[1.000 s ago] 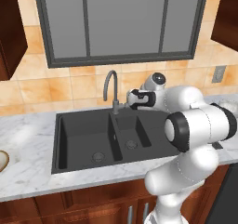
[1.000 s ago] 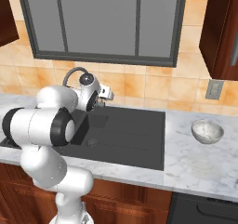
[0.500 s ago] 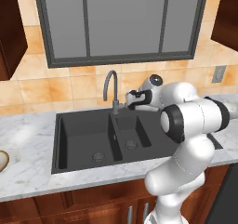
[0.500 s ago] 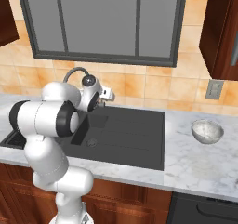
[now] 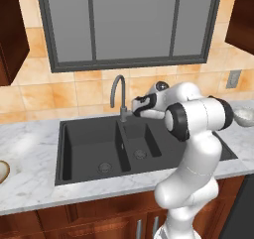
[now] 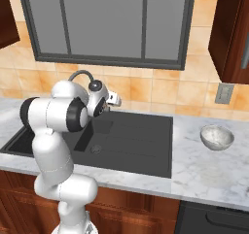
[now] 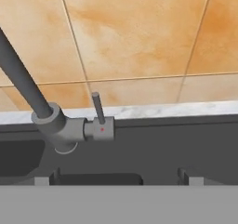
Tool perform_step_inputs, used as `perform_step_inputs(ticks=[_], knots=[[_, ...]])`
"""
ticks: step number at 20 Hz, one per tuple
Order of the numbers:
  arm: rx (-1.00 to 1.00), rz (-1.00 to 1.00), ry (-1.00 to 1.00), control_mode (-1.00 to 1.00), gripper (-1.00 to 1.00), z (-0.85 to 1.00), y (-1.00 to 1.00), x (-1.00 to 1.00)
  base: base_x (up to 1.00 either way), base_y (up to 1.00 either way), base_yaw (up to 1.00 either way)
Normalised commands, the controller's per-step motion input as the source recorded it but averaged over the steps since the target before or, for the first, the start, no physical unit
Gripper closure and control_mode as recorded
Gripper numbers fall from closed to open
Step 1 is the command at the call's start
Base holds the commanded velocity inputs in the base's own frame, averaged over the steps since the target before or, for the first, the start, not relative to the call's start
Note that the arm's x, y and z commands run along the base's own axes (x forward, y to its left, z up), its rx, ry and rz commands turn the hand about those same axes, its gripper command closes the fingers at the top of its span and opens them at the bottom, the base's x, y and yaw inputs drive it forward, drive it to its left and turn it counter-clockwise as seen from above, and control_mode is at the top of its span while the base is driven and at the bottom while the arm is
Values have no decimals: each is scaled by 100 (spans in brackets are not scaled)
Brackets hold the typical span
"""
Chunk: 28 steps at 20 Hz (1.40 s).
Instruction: Rinse each bowl for a few seconds and place them down in the sink or on the counter.
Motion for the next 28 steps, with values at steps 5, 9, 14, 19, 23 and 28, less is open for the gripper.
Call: perform_step_inputs(ticks=[5,9,14,19,23,28], knots=[[1,0,0,-100,-100,-27,0,38,0,0,0],[3,0,0,-100,-100,-24,0,39,0,0,0],[2,0,0,-100,-100,-21,0,43,0,0,0],[3,1,0,-100,-100,-18,-6,40,0,0,0],[2,2,0,-100,-100,-13,-10,36,0,0,0],[2,2,0,-100,-100,-19,-4,36,0,0,0]])
